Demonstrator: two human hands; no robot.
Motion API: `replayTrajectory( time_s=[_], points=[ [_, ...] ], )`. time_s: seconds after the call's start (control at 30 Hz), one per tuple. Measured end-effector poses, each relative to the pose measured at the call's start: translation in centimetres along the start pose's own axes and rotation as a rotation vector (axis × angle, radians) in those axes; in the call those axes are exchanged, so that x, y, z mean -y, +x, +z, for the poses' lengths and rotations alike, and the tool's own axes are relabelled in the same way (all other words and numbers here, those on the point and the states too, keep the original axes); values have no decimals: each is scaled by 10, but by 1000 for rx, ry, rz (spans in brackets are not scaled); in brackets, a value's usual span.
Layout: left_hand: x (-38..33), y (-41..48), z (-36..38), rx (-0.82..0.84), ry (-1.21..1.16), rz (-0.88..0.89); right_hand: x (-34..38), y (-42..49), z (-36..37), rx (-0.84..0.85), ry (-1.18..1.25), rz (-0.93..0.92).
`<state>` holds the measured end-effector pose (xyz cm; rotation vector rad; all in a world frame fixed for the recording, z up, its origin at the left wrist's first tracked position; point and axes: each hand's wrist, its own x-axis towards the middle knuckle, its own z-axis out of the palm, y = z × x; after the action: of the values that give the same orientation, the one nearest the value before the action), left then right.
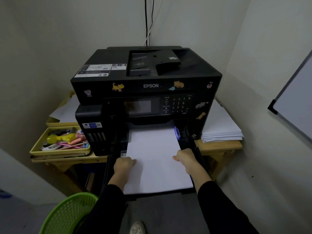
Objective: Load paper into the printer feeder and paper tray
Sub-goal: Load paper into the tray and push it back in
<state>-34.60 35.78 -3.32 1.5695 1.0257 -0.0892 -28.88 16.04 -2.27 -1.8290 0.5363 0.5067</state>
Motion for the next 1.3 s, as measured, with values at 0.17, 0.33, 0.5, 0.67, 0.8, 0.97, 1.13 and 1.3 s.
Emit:
replayTrajectory(
  time_s=[0.17,0.33,0.5,0.67,0.8,0.97,1.13,1.3],
  points=[
    [-14,10,7,7,115,46,15,14,4,-22,-19,-28],
    [-25,26,15,-25,145,84,24,24,10,-28,-31,-123],
    [-25,34,21,-25,225,112,25,32,15,-69,-97,-155],
    [-23,35,20,-104,447,171,25,33,15,-105,-360,-177],
    [-33,19,21,-168,693,179,30,22,21,-253,-690,-184],
    [-31,17,25,-115,733,106,27,20,24,-249,-669,-115],
    [-28,16,21,-69,723,155,20,19,15,-111,-636,-167],
    [-23,5,14,218,965,161,15,13,-6,231,-753,-202]
  ],
)
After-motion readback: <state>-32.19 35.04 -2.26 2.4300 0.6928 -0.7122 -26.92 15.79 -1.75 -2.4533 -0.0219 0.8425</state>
